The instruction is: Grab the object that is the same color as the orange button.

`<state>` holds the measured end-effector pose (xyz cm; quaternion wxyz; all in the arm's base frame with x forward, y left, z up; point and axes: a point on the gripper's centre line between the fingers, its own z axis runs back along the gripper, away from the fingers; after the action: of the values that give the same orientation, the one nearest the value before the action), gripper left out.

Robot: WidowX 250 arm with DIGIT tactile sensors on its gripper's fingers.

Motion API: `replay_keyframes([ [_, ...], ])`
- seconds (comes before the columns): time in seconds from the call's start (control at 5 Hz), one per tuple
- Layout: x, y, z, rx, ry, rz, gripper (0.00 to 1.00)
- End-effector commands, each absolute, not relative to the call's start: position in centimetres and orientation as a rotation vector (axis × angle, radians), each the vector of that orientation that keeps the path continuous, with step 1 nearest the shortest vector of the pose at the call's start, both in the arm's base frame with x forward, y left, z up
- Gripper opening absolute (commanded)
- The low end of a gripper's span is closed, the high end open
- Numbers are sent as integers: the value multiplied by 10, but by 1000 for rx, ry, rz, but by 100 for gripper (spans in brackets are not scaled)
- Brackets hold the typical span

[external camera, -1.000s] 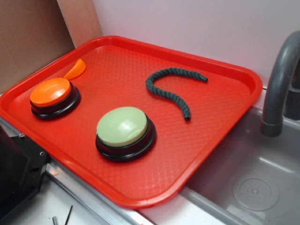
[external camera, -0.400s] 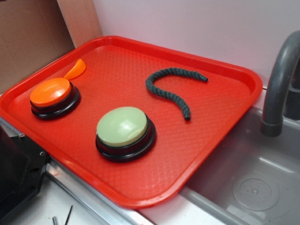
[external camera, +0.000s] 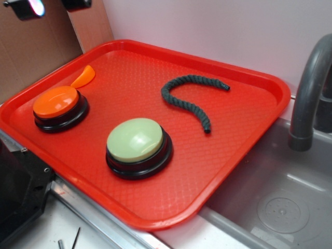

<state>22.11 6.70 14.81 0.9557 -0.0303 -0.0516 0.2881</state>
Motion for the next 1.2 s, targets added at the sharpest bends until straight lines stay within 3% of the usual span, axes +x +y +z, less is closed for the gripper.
replay_keyframes([
  [0.0,263,113,103,-46,-104,555,100],
  [0.6,259,152,34,119,-7,619,100],
  [0.8,257,157,26,122,5,623,100],
  [1.0,260,150,28,81,-54,652,0],
])
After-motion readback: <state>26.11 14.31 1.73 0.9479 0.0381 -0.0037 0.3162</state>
